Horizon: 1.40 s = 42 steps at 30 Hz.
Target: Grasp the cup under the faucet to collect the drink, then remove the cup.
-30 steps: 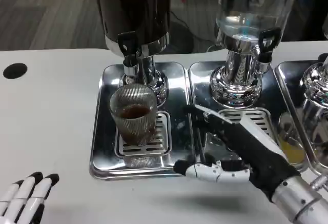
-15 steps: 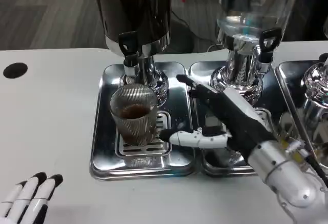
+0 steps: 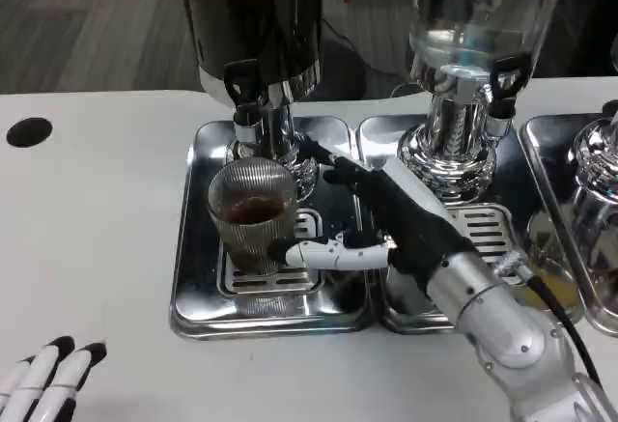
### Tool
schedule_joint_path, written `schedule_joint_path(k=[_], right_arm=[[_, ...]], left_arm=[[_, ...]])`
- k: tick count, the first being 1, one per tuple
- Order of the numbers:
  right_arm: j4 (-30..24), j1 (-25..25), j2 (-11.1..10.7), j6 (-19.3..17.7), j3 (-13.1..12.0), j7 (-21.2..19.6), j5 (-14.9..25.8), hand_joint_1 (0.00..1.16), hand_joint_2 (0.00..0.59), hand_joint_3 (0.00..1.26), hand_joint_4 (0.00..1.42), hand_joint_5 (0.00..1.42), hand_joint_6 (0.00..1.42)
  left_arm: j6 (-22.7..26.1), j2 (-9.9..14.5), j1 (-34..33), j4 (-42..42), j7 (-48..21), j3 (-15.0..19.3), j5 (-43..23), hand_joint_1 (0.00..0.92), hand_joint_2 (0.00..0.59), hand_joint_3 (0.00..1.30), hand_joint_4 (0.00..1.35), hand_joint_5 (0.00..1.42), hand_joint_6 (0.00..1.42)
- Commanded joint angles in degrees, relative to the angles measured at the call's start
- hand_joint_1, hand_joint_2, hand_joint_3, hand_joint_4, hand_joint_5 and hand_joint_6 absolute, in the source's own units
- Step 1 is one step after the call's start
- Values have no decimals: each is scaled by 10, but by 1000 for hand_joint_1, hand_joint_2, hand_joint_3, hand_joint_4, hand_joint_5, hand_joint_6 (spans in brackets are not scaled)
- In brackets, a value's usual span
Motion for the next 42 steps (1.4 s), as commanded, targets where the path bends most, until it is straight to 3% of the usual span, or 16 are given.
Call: schedule_joint_path(k=[1, 26, 42], right_arm=[[10, -21, 12, -2, 2, -14, -2, 753, 77, 88, 63, 82, 26], [93, -39, 103, -10, 55, -128, -33, 796, 51, 1, 5, 61, 0], [149, -63, 117, -27, 61, -156, -30, 822, 47, 0, 18, 71, 0]], left_arm=[[-7, -3, 4, 10, 4, 3, -7, 0, 40, 111, 8, 88, 369], [-23, 2, 3, 63, 4, 27, -33, 0, 55, 131, 29, 96, 373], [-34, 6, 12, 73, -5, 38, -45, 0, 61, 169, 70, 131, 373]])
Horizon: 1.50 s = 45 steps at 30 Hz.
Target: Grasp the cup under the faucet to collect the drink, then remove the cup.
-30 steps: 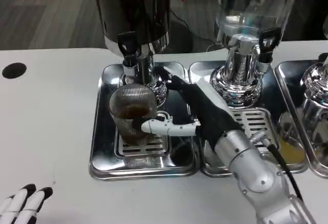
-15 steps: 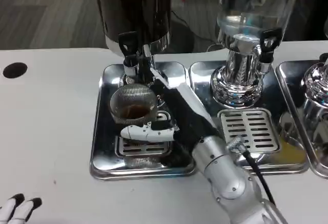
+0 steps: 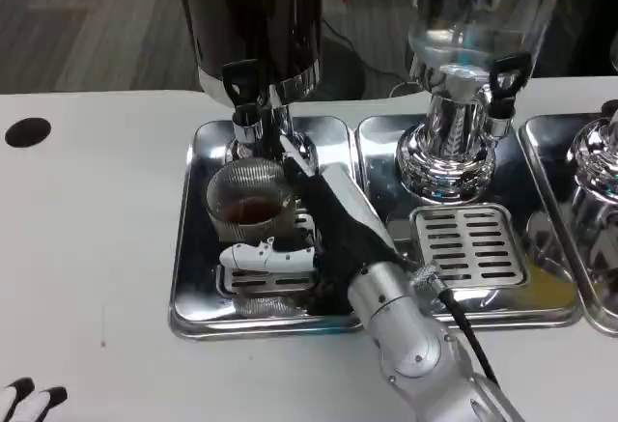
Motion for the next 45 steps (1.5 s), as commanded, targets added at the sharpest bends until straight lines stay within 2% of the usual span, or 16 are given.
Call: schedule_joint_path(k=[1, 9, 15, 34, 45], right_arm=[[13, -14, 10, -17, -2, -8, -1, 822, 47, 0, 28, 78, 0], [19, -11, 10, -23, -8, -20, -2, 803, 59, 58, 73, 115, 6], [14, -3, 9, -19, -7, -39, -9, 851, 59, 101, 121, 166, 44], [33, -4, 12, -10, 2, -54, -28, 915, 49, 124, 146, 194, 64], [48, -4, 16, -8, 8, -66, -28, 899, 62, 265, 235, 271, 113]], left_arm=[[-3, 6, 8, -4, -6, 4, -1, 0, 61, 171, 72, 133, 373], [1, 3, 9, -14, -12, 3, 2, 0, 62, 180, 80, 137, 373], [2, 1, 12, -16, -14, 4, 2, 0, 62, 195, 93, 147, 384], [-9, 3, 23, -8, -9, 18, -16, 0, 62, 223, 126, 164, 389], [-11, 6, 21, -9, -11, 24, -23, 0, 62, 230, 130, 165, 390]])
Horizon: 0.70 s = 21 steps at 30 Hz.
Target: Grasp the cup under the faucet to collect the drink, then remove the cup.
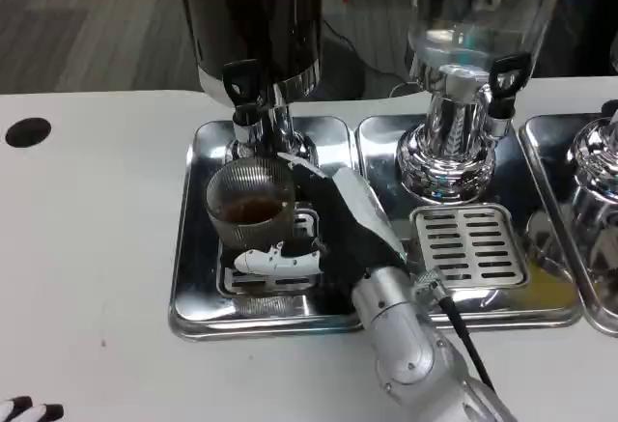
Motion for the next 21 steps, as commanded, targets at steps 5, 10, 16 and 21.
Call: schedule_joint_path(k=[5, 10, 16, 21], right_arm=[[15, -2, 14, -2, -2, -13, -1, 884, 68, 314, 278, 300, 135], [15, 1, 15, -6, -5, -18, 0, 862, 76, 333, 284, 317, 139], [17, 1, 14, -6, -6, -18, 3, 846, 84, 348, 286, 316, 139], [19, 1, 12, -9, -8, -21, 5, 837, 86, 359, 298, 331, 139]], left_arm=[[-2, 5, 1, 4, -7, 9, -4, 0, 62, 232, 137, 167, 390], [0, 5, 0, 6, -10, 7, -4, 0, 62, 235, 139, 172, 390], [1, 4, -3, 4, -12, 6, -3, 0, 66, 236, 146, 175, 390], [3, 3, -3, 4, -13, 5, -2, 0, 67, 242, 149, 176, 390]])
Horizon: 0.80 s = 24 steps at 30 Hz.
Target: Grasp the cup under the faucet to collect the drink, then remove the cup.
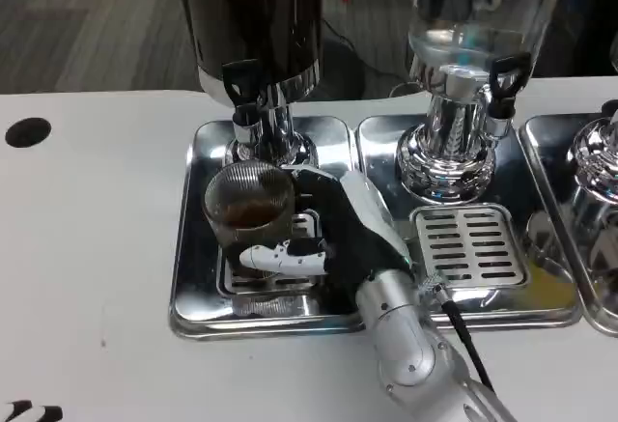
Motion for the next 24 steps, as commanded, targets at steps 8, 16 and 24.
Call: schedule_joint_path(k=[8, 16, 24], right_arm=[[2, 6, 10, -11, -3, -10, 2, 831, 95, 385, 321, 342, 159], [-7, 11, 9, -11, -5, -15, 1, 831, 96, 439, 370, 387, 197], [-20, 18, 7, -11, -9, -17, 3, 831, 96, 457, 382, 391, 201]], left_arm=[[5, 0, -4, -1, -11, -2, 4, 0, 70, 245, 152, 182, 390], [6, -1, -4, -1, -14, -5, 4, 0, 72, 246, 162, 189, 396], [7, 2, -8, 5, -14, -7, 5, 0, 72, 246, 164, 192, 398]])
